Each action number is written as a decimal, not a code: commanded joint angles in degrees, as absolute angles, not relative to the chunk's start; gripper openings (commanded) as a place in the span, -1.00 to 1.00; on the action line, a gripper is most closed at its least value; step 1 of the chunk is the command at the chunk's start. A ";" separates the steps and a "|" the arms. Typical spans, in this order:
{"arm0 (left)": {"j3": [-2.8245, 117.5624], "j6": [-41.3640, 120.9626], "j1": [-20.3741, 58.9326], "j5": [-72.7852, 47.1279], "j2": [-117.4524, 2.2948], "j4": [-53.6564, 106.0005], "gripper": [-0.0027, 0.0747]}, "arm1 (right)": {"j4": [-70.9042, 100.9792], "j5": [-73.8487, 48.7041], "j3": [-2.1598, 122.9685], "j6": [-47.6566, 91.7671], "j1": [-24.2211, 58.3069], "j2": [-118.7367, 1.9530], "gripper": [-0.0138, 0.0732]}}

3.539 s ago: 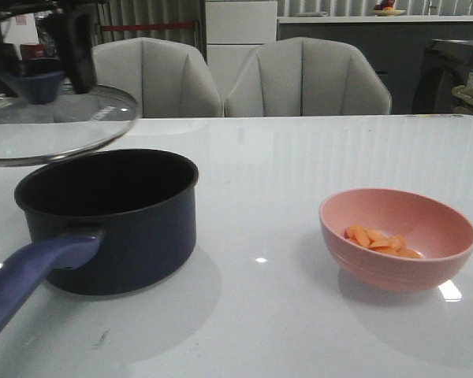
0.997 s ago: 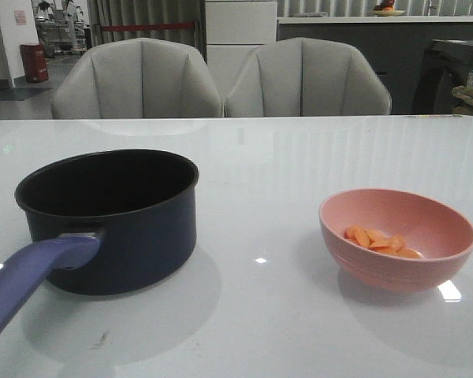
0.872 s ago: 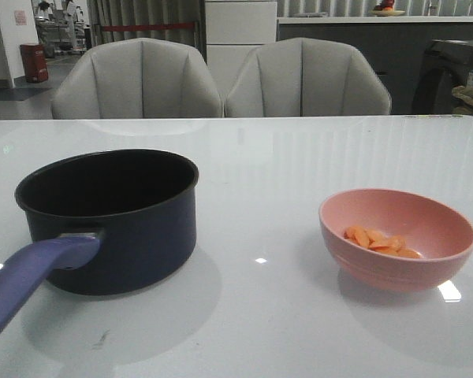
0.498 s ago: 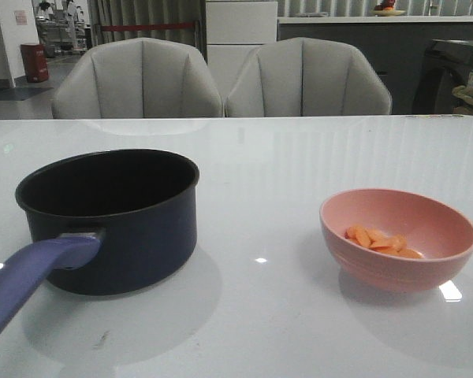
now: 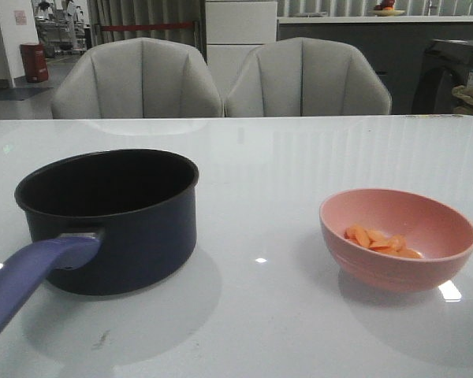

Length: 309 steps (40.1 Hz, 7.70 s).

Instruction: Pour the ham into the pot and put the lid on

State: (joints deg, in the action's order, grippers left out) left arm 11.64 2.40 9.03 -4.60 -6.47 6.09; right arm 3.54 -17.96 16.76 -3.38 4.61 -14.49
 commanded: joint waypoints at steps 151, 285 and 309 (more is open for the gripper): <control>13.25 2.38 9.45 -2.48 -7.71 6.33 0.36 | 0.42 72.98 64.92 41.31 41.87 -109.67 -0.38; 13.25 2.38 9.45 -1.18 -7.71 6.45 0.13 | 15.70 -21.37 45.02 15.92 7.41 -59.06 0.49; 13.25 2.38 9.45 -1.30 -7.71 6.46 0.13 | 15.97 -10.22 17.65 15.87 10.82 -13.39 0.49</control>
